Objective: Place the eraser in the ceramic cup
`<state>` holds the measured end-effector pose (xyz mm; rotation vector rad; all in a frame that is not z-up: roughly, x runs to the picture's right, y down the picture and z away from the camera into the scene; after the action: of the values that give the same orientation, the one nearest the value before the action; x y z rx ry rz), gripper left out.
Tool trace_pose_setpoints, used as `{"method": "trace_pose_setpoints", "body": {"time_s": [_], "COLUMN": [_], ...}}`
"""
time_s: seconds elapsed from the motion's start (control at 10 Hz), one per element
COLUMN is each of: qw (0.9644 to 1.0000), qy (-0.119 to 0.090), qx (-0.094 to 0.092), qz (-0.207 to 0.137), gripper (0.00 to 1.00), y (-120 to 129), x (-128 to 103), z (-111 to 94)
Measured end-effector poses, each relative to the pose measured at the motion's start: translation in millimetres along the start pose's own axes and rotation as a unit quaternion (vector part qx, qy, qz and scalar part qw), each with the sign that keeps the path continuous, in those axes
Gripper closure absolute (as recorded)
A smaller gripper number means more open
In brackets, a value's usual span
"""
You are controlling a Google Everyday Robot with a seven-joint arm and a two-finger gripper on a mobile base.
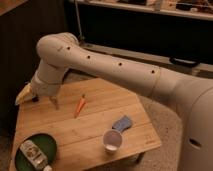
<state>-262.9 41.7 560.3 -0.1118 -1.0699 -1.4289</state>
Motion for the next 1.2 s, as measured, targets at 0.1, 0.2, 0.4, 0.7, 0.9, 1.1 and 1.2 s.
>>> {"method": "trace_pose_setpoints", "body": {"time_s": [0.1,0.2,0.4,0.7,0.9,1.1,1.2], "qw": [0.9999,0.9997,0.9983,0.9955,0.9934,0.9905,0.9906], "qy": [0.007,0.016,0.040,0.061,0.076,0.091,0.092], "qx": [0.000,0.000,0.000,0.001,0.003,0.006,0.006], "qz": [-0.008,-0.020,-0.042,-0.073,-0.085,-0.103,-0.101], "gripper": [0.20,0.20,0.20,0.20,0.20,0.20,0.20], "y": [0.9,2.4,18.0,27.3,33.0,34.7,37.0], "x": [15.3,38.9,105.2,187.5,223.5,238.6,239.0], "z": [4.7,11.4,17.9,34.1,41.5,51.4,50.3]}}
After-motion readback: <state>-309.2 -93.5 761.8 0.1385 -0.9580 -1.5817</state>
